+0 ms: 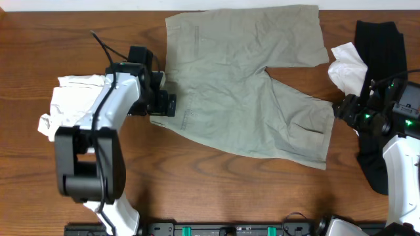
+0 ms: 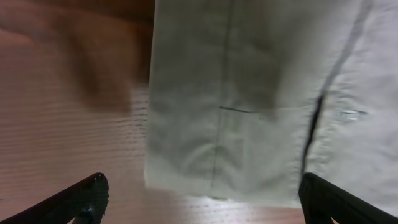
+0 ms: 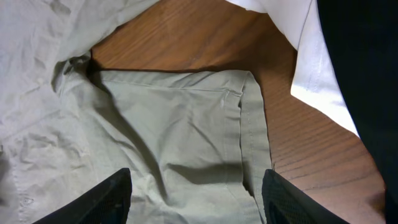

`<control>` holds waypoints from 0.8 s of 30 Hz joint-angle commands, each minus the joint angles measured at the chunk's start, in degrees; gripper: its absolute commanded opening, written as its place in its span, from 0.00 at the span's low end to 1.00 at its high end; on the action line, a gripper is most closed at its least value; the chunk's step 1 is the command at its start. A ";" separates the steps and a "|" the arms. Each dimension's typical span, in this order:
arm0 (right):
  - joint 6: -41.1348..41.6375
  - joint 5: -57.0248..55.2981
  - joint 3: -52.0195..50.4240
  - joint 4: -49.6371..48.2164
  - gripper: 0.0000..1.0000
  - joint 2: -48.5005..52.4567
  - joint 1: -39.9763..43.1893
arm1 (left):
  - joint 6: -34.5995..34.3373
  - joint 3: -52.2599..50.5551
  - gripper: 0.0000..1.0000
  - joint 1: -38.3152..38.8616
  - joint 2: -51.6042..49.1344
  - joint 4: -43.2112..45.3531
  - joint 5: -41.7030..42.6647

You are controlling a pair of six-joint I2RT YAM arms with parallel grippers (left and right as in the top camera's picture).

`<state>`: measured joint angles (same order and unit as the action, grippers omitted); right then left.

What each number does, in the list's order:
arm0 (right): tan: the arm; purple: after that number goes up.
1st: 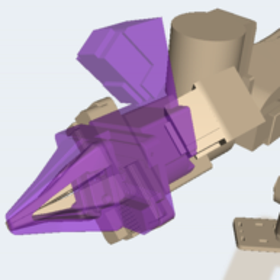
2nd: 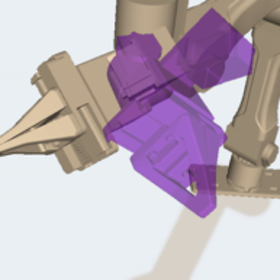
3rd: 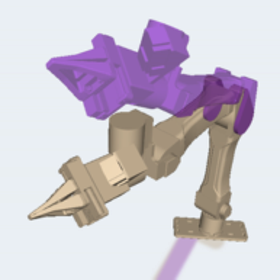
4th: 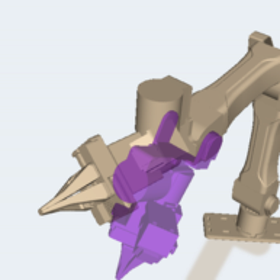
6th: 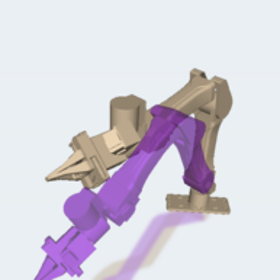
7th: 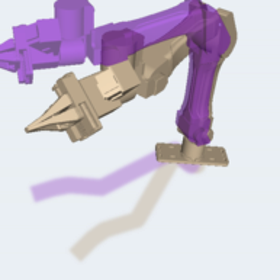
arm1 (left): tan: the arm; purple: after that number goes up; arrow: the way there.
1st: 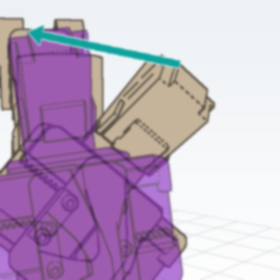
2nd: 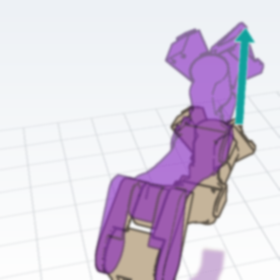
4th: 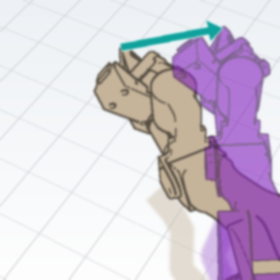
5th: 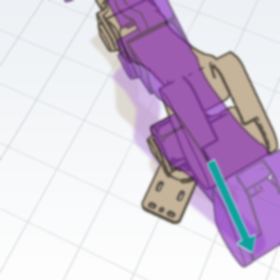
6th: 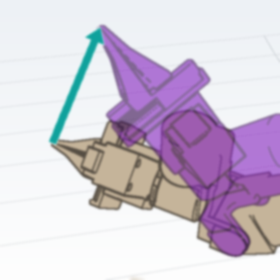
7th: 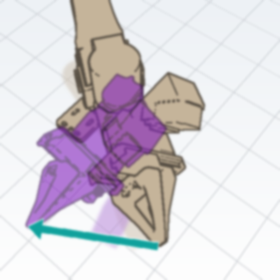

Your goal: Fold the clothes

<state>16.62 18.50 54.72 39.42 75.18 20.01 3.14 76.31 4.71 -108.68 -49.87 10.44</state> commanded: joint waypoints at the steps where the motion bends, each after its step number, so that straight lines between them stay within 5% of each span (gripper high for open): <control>1: -1.09 0.59 0.55 -0.13 0.65 -0.66 -0.20 | -0.42 -0.24 0.98 -1.01 -2.40 -0.26 3.21; 4: -1.09 0.59 0.55 -0.22 0.65 -0.66 -0.20 | -0.44 -0.24 0.96 -1.05 -3.65 -0.11 5.70; 12: -1.09 0.57 0.55 -0.22 0.65 -0.66 -0.20 | -0.39 -0.24 0.07 -1.07 -3.76 -3.45 5.79; 24: -1.51 0.55 0.55 -0.24 0.65 -0.66 -0.20 | -3.28 -0.24 0.06 -1.16 -3.76 -17.70 -1.07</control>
<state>16.03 18.50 54.72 39.31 75.18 20.01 1.56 76.31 3.84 -112.14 -65.65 13.19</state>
